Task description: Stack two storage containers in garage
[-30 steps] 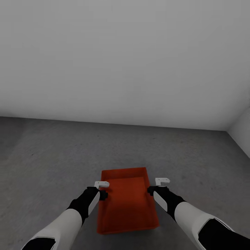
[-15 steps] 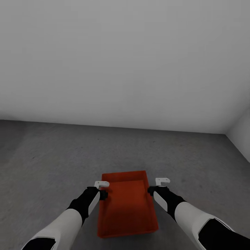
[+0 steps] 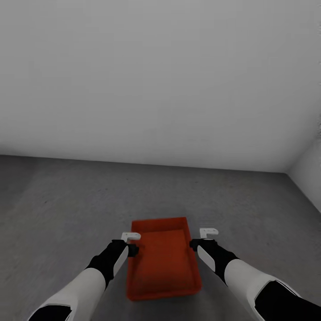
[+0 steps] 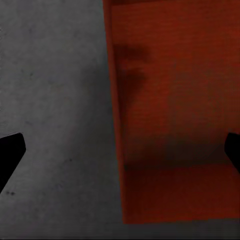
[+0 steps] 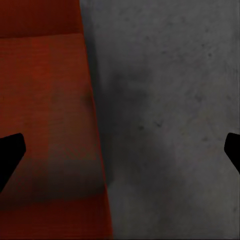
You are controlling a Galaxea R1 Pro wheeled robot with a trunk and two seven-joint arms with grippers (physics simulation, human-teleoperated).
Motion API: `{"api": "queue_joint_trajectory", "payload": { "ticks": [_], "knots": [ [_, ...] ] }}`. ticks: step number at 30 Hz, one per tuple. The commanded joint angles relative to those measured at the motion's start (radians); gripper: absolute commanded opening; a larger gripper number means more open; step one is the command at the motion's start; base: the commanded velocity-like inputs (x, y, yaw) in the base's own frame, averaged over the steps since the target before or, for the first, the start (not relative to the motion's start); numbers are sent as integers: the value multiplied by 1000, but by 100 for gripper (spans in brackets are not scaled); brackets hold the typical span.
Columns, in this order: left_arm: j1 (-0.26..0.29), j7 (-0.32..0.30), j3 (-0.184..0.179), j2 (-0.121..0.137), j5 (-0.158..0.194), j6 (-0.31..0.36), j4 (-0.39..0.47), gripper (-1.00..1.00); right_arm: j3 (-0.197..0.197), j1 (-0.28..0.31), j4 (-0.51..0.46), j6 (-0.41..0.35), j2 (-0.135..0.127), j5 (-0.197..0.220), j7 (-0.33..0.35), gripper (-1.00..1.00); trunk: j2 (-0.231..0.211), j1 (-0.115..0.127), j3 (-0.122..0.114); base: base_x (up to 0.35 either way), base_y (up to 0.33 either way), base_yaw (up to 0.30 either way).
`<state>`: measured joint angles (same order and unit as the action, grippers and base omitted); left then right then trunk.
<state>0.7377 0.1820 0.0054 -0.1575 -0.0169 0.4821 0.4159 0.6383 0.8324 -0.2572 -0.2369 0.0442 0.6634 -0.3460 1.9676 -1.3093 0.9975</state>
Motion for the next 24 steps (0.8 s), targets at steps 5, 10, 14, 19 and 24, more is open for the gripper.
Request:
{"api": "queue_joint_trajectory", "payload": {
  "ticks": [5,10,14,19,24],
  "knots": [
    [0,2,0,0,-1,7,2,100,8,1,-2,-5,-1,6,-7,100,0,1,-7,-332,0,0],
    [0,2,0,-1,-1,7,1,100,8,1,-2,-5,-1,7,-7,100,0,1,-15,-343,0,0],
    [0,2,0,-1,-1,6,1,100,8,1,-1,-5,-1,6,-7,100,0,1,-21,-345,0,0],
    [0,2,-1,-1,-1,2,1,100,8,1,-1,-5,0,7,-7,100,0,1,-29,-322,0,0],
    [0,1,-1,1,-1,-1,1,100,9,1,-1,-5,0,6,-7,100,0,1,-34,-94,0,0]
  ]
}}
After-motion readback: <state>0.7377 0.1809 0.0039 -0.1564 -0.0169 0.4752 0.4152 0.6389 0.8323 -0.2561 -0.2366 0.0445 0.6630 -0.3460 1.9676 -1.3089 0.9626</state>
